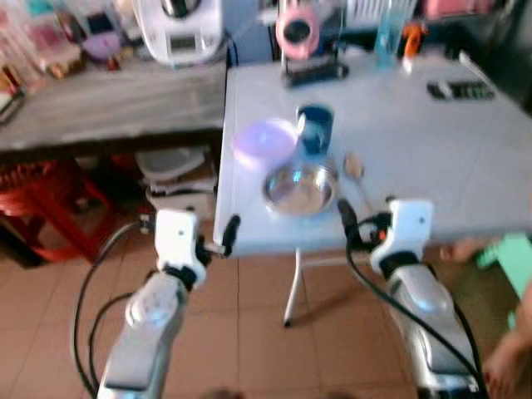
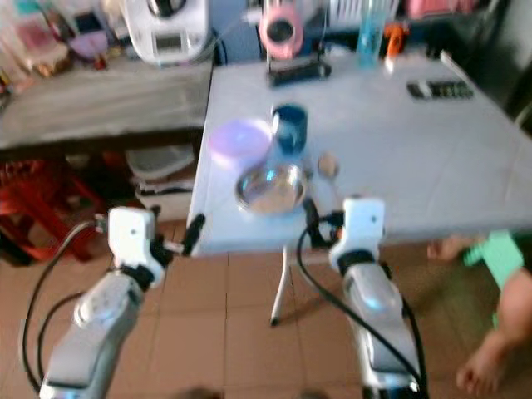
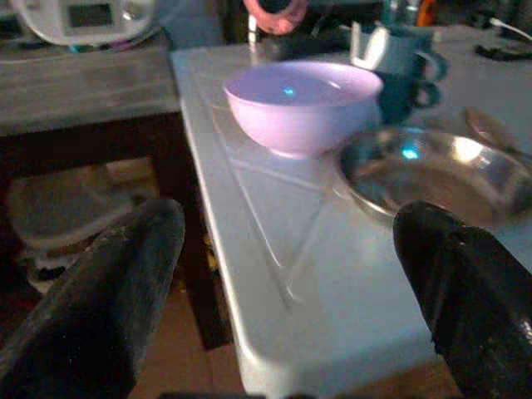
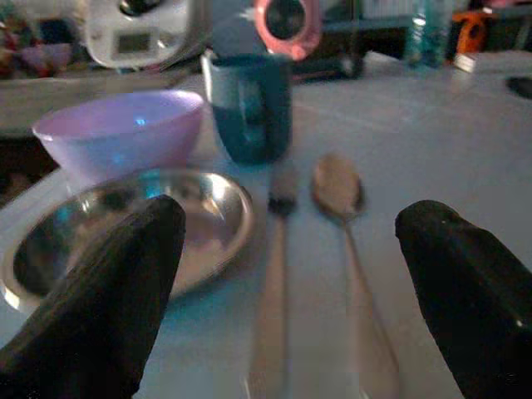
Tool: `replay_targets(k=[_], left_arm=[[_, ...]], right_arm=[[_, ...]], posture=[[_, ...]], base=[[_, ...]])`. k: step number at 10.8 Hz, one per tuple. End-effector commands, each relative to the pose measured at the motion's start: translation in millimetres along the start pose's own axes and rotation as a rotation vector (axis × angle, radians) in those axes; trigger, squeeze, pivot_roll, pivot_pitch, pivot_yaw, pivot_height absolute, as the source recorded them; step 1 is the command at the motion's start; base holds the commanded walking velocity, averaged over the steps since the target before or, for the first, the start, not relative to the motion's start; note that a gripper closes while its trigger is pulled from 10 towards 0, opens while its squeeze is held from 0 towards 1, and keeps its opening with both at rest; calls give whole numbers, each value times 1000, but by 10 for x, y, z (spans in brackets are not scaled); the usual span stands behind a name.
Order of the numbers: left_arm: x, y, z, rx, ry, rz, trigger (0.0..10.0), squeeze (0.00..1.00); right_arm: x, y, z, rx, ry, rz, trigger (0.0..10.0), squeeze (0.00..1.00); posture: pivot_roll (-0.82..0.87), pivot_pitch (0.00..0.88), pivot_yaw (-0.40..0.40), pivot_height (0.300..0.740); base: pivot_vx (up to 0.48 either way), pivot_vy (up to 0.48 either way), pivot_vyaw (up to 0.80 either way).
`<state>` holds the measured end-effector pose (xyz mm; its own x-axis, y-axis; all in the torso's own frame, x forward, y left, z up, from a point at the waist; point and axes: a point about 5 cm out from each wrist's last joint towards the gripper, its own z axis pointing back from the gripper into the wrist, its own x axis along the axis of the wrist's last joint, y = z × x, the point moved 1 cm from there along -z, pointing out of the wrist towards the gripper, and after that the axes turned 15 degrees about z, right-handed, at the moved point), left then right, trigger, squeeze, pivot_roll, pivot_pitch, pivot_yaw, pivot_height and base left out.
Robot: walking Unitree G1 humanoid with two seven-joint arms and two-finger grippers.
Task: Setting the table
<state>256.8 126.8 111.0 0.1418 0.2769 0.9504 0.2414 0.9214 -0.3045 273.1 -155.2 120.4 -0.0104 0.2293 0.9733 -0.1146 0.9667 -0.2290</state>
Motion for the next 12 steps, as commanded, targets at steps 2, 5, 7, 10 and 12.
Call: replay_targets(k=[2, 5, 7, 10, 12], left_arm=[[18, 99, 24, 47, -6, -14, 10000, 0], [56, 143, 32, 85, -38, -12, 10000, 0], [60, 149, 59, 93, -39, -17, 10000, 0], [52, 146, 95, 93, -31, -24, 10000, 0], [49, 143, 119, 95, -28, -25, 10000, 0]], right_arm=[[29, 76, -15, 26, -8, -10, 10000, 0], [90, 43, -105, 19, -23, -15, 10000, 0], [159, 8, -223, 34, -41, -14, 10000, 0], [243, 46, -291, 50, -66, -12, 10000, 0], [200, 24, -276, 28, -46, -28, 10000, 0]], posture=[[-60, 41, 89, 740], [-56, 52, 89, 740], [-48, 71, 94, 740], [-37, 87, 93, 740], [-36, 97, 92, 740]], base=[[187, -148, 0], [0, 0, 0], [0, 0, 0], [0, 0, 800], [0, 0, 0]])
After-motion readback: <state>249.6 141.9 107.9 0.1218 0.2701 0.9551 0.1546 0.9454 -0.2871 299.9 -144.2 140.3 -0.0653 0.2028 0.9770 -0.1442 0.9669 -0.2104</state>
